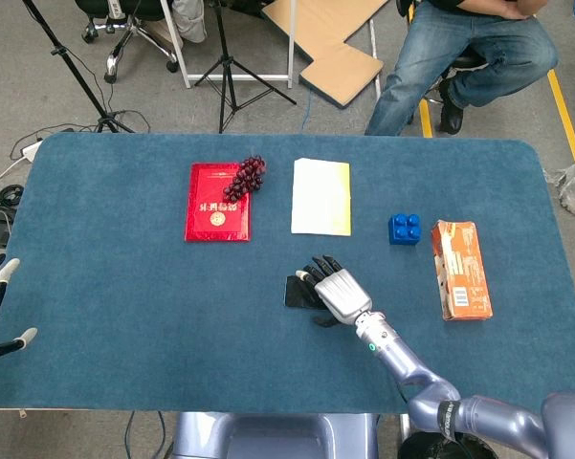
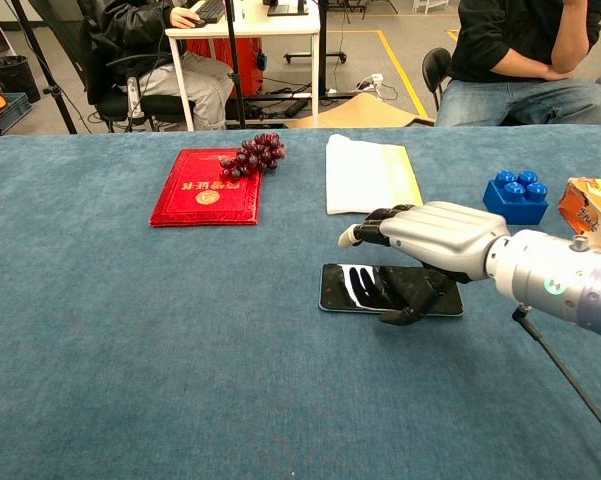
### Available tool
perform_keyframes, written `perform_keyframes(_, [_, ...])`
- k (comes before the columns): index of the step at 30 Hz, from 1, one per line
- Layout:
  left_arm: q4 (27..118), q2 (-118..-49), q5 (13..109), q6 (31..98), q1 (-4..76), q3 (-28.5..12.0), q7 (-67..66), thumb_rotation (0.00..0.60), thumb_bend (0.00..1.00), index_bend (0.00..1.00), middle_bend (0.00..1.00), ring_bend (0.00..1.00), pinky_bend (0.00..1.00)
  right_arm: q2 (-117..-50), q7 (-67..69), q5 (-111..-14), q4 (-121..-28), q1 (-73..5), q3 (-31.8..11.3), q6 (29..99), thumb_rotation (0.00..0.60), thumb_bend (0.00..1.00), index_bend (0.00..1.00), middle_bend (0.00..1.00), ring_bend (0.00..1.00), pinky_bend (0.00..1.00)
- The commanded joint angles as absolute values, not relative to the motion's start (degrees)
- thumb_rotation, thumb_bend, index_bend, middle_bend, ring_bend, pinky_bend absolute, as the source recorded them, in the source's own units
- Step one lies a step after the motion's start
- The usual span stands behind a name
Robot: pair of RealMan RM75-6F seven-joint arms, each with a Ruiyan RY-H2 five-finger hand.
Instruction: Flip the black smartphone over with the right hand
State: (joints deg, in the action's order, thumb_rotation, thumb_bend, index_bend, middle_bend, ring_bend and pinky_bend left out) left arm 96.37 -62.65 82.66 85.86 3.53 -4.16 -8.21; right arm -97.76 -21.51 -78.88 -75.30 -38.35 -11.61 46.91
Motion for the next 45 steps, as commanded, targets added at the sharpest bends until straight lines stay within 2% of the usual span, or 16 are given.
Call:
perform_keyframes(1, [96.28, -62.82, 82.34, 85.57, 3.68, -4.22, -8.53, 0.600, 0.00, 0.00, 0.00, 0.00, 0.00, -99.71, -22.44, -78.35, -72.80, -39.22, -11.19, 46.96, 0.600, 0.19, 0.18, 0.16, 0.02, 0.09])
perform_keyframes(16, [96.46, -62.98, 81.68, 85.30, 4.04, -4.36, -9.00, 0.600, 0.00, 0.00, 0.00, 0.00, 0.00, -102.48, -22.69, -81.06, -66.17, -40.70, -7.86, 49.66, 0.600, 0.22, 0.19, 0.18, 0.03, 0.13])
perform_keyframes(22, [96.50, -62.89, 81.57, 85.30, 4.05, -4.31, -8.82, 0.600, 0.00, 0.00, 0.00, 0.00, 0.00, -102.04, -23.57, -80.85, -65.30, -41.11, -7.26, 49.59, 0.600, 0.26, 0.21, 0.21, 0.07, 0.17])
perform_keyframes(28, [96.64, -62.84, 81.63, 85.35, 4.08, -4.26, -8.80, 0.600, 0.00, 0.00, 0.00, 0.00, 0.00, -101.54, -25.34, -81.01, -65.06, -41.63, -6.77, 49.60, 0.600, 0.44, 0.27, 0.30, 0.19, 0.29])
perform_keyframes(33, [96.70, -62.75, 81.70, 85.40, 4.06, -4.15, -8.65, 0.600, 0.00, 0.00, 0.00, 0.00, 0.00, -100.57, -25.01, -82.59, -65.91, -41.65, -5.37, 50.58, 0.600, 0.63, 0.31, 0.33, 0.22, 0.36])
perform_keyframes(36, [96.81, -62.66, 81.82, 85.53, 4.01, -4.08, -8.55, 0.600, 0.00, 0.00, 0.00, 0.00, 0.00, -99.61, -22.17, -84.14, -67.17, -41.22, -4.30, 51.87, 0.600, 0.71, 0.32, 0.34, 0.23, 0.39])
perform_keyframes(39, [96.92, -62.57, 81.93, 85.60, 3.97, -3.98, -8.44, 0.600, 0.00, 0.00, 0.00, 0.00, 0.00, -98.16, -19.01, -85.43, -69.23, -40.78, -3.29, 52.71, 0.600, 0.77, 0.34, 0.36, 0.26, 0.42])
perform_keyframes(45, [97.19, -62.32, 82.39, 85.94, 3.82, -3.77, -8.16, 0.600, 0.00, 0.00, 0.00, 0.00, 0.00, -92.70, -11.76, -86.84, -78.13, -39.71, -1.15, 53.06, 0.600, 0.78, 0.34, 0.37, 0.27, 0.42])
